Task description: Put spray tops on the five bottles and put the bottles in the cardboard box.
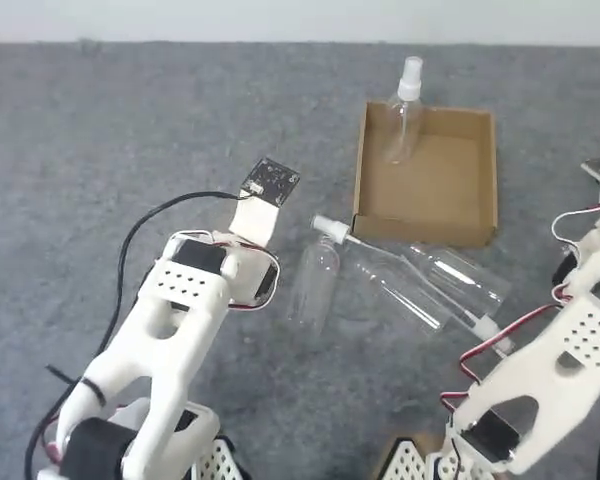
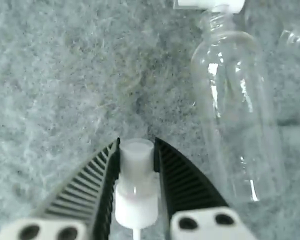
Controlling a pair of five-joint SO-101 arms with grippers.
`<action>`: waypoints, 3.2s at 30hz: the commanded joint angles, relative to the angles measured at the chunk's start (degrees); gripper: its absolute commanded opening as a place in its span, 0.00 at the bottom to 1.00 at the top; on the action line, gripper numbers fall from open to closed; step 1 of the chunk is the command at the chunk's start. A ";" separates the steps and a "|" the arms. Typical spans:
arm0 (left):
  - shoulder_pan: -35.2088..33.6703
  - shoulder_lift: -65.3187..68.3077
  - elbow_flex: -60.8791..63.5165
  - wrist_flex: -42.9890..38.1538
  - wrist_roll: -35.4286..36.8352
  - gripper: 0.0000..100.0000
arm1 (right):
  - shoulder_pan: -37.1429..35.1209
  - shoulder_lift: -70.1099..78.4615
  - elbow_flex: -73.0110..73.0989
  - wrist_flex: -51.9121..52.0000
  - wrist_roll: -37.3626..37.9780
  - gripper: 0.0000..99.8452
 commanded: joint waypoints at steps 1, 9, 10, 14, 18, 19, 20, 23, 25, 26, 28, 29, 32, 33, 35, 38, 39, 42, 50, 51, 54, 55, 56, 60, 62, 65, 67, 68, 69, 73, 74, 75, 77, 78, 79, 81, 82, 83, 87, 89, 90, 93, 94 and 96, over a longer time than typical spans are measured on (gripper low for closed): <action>0.44 -2.73 -0.40 -1.23 0.44 0.01 | 1.10 -6.11 -4.22 1.89 -8.97 0.01; 0.44 -2.64 -0.40 -1.14 0.44 0.01 | 1.36 -14.02 -2.81 5.05 -14.68 0.01; 0.44 -2.64 -0.40 -1.14 0.35 0.01 | 1.54 -15.69 -1.32 5.05 -14.68 0.01; 0.44 -2.64 -0.40 -1.14 0.26 0.01 | 1.80 -23.52 10.11 3.12 -14.24 0.01; 0.44 -2.64 -0.31 -1.14 0.26 0.01 | 2.15 -32.13 26.55 -7.96 -14.24 0.01; 0.44 -2.64 -0.31 -1.14 0.26 0.01 | 1.98 -34.51 31.30 -10.95 -14.15 0.01; 0.35 -2.64 -0.31 -1.14 0.26 0.01 | 1.80 -36.97 36.22 -14.64 -14.15 0.01; 0.44 -2.64 -0.31 -1.14 0.26 0.01 | 1.63 -43.65 48.88 -26.68 -14.07 0.01; 0.44 -2.55 -0.31 -1.14 0.26 0.01 | 0.92 -46.90 53.54 -31.69 -14.07 0.01; 0.44 -2.55 -0.31 -1.14 0.26 0.01 | 0.66 -47.78 54.86 -33.01 -14.07 0.01; 0.44 -2.55 -0.31 -1.14 0.35 0.01 | 0.40 -47.78 55.21 -34.15 -14.07 0.03; 0.44 -2.55 -0.31 -1.14 0.44 0.01 | 0.40 -47.25 55.21 -34.51 -14.07 0.04; 0.53 -2.64 0.22 -1.23 0.44 0.01 | 0.22 -44.53 55.21 -34.86 -13.10 0.12; 0.53 -2.64 0.31 -1.23 0.44 0.01 | 0.13 -43.65 55.21 -34.77 -11.78 0.14; 0.53 -2.64 0.31 -1.23 0.44 0.01 | 0.13 -42.33 55.21 -34.77 -10.02 0.18; 0.53 -2.64 0.31 -1.23 0.44 0.01 | -0.22 -41.54 55.12 -34.77 -9.23 0.20; 0.53 -2.64 0.31 -1.23 0.44 0.01 | -0.57 -41.45 55.12 -34.77 -9.14 0.21; 0.53 -2.81 0.48 -1.23 0.44 0.01 | -2.15 -41.19 55.12 -34.68 -9.14 0.21; 0.53 -2.81 0.48 -1.23 0.44 0.01 | -4.18 -40.84 50.64 -32.48 -9.14 0.21; 0.53 -2.73 0.48 -1.23 0.44 0.01 | -4.26 -40.57 49.85 -31.96 -9.05 0.21; 0.53 -2.64 0.40 -1.23 0.44 0.01 | -4.53 -38.73 47.38 -29.32 -6.51 0.21; 0.53 -2.64 0.40 -1.23 0.44 0.01 | -4.53 -37.76 46.68 -29.05 -5.89 0.21; 0.53 -2.64 0.40 -1.23 0.44 0.01 | -4.35 -36.70 45.98 -28.97 -5.63 0.21; 0.53 -2.64 0.40 -1.23 0.44 0.01 | -4.18 -33.10 44.04 -28.79 -5.63 0.21; 0.53 -2.64 0.40 -1.23 0.44 0.01 | -4.26 -32.22 43.52 -28.62 -5.63 0.21; 0.53 -2.64 0.40 -1.23 0.44 0.01 | -4.44 -31.96 43.52 -28.70 -5.63 0.21; 0.53 -2.64 0.40 -1.23 0.44 0.01 | -4.35 -31.96 43.52 -28.53 -5.63 0.21; 0.53 -2.64 0.40 -1.23 0.44 0.01 | -4.18 -31.96 43.52 -28.53 -5.63 0.21; 0.53 -2.64 0.40 -1.23 0.44 0.01 | -4.09 -31.87 43.60 -28.53 -5.63 0.21; 0.53 -2.64 0.40 -1.23 0.44 0.01 | -3.21 -31.78 43.69 -28.44 -4.66 0.21; 0.53 -2.64 0.40 -1.23 0.44 0.01 | -3.21 -31.69 43.87 -28.35 -2.90 0.21; 0.53 -2.64 0.40 -1.23 0.35 0.01 | -3.21 -31.60 43.87 -27.82 -1.32 0.21; 0.53 -2.64 0.40 -1.23 0.35 0.01 | -3.38 -31.60 43.87 -25.71 1.05 0.21; 0.53 -2.64 0.40 -1.23 0.35 0.01 | -3.47 -31.60 43.87 -25.10 1.93 0.21; 0.53 -2.73 0.40 -1.23 0.35 0.01 | -3.47 -31.60 43.87 -24.92 2.46 0.21; 0.53 -2.90 0.48 -1.23 0.35 0.01 | -3.47 -31.52 43.87 -25.01 3.08 0.21; 0.53 -2.90 0.48 -1.23 0.35 0.01 | -3.38 -31.52 43.87 -25.01 3.16 0.21; 0.53 -2.90 0.48 -1.23 0.35 0.01 | -3.38 -31.52 43.96 -25.01 3.60 0.21; 0.53 -2.99 0.48 -1.23 0.44 0.01 | -3.21 -30.73 44.57 -24.92 4.66 0.21; 0.44 -2.99 0.48 -1.23 0.44 0.01 | -3.21 -29.32 44.75 -25.01 4.66 0.21; 0.35 -2.99 0.48 -1.23 0.44 0.01 | -3.21 -28.62 44.57 -25.01 4.66 0.21; 0.35 -2.99 0.48 -1.23 0.44 0.01 | -3.21 -27.82 44.48 -25.01 4.66 0.21; 0.35 -2.99 0.48 -1.23 0.44 0.01 | -3.30 -27.82 44.48 -25.01 4.57 0.21; 0.35 -2.99 0.48 -1.23 0.44 0.01 | -3.21 -27.82 44.40 -25.01 4.57 0.20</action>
